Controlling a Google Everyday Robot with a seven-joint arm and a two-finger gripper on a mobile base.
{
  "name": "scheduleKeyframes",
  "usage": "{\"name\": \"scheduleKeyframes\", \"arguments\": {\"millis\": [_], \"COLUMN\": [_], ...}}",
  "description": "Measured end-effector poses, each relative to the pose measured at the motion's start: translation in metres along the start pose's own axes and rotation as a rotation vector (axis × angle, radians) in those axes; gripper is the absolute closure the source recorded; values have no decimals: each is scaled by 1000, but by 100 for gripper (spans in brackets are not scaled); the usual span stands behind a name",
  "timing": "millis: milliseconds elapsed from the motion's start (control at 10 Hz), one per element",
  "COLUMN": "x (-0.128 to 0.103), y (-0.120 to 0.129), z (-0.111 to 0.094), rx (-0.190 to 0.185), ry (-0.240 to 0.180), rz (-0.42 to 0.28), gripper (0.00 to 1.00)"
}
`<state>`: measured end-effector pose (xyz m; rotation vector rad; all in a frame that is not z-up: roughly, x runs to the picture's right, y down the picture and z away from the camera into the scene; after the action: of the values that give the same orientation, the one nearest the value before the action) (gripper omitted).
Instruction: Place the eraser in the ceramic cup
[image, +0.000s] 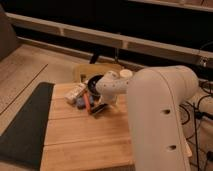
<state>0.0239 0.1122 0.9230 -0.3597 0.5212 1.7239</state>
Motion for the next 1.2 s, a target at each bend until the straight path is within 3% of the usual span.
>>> {"name": "scheduleKeyframes", "arguments": {"millis": [200, 700, 800, 1000, 1200], "x": [-1, 1, 2, 9, 17], "y": [-3, -8, -8, -2, 10], "z": [6, 8, 6, -6, -35], "rx": [10, 10, 9, -1, 6], "ry": [5, 12, 15, 22, 5], "rz": [0, -24, -24, -29, -63], "gripper": [43, 95, 100, 100, 100]}}
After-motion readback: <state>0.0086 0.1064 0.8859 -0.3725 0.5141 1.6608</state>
